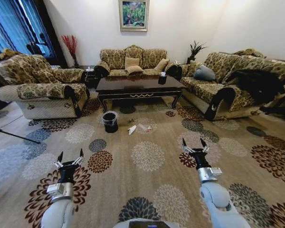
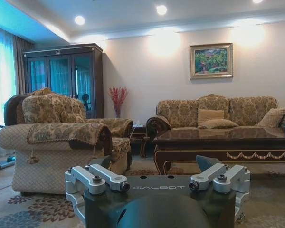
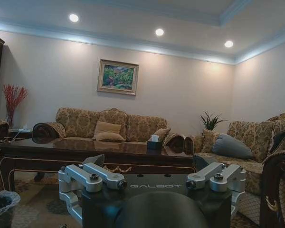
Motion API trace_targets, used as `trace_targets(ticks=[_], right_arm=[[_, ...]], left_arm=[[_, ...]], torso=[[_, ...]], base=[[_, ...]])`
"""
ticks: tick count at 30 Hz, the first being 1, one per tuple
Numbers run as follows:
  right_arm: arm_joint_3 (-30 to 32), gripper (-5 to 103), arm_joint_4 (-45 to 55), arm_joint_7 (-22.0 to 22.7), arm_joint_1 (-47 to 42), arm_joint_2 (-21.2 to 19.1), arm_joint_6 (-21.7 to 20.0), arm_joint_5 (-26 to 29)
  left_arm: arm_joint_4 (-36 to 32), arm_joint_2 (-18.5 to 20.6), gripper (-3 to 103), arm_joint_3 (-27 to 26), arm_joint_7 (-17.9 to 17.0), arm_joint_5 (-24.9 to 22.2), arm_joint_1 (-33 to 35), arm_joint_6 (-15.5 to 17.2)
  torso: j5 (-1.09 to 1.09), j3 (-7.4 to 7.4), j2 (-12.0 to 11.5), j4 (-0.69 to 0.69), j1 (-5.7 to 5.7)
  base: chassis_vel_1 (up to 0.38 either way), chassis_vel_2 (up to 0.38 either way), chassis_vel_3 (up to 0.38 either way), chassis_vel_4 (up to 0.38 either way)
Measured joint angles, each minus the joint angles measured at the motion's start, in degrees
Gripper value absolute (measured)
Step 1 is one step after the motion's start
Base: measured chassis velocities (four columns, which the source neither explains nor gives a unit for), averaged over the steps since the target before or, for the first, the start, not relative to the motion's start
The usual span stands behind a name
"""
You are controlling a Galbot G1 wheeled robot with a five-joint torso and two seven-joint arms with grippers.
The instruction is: Move to the front of the table and pick up the trash from the floor, then place it into the trash bin.
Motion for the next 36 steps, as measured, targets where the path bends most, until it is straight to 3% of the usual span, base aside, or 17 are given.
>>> trace_targets(ticks=[36], right_arm=[[0.6, 100, 3.5, 3.0, -0.9, -0.7, -1.5, 3.4]], left_arm=[[-1.5, 0.0, 100, 0.1, 0.3, 1.1, 0.9, 0.0]], torso=[[0.00, -5.09, -8.7, 0.00, -3.64]], base=[[0.000, 0.000, 0.000, 0.000]])
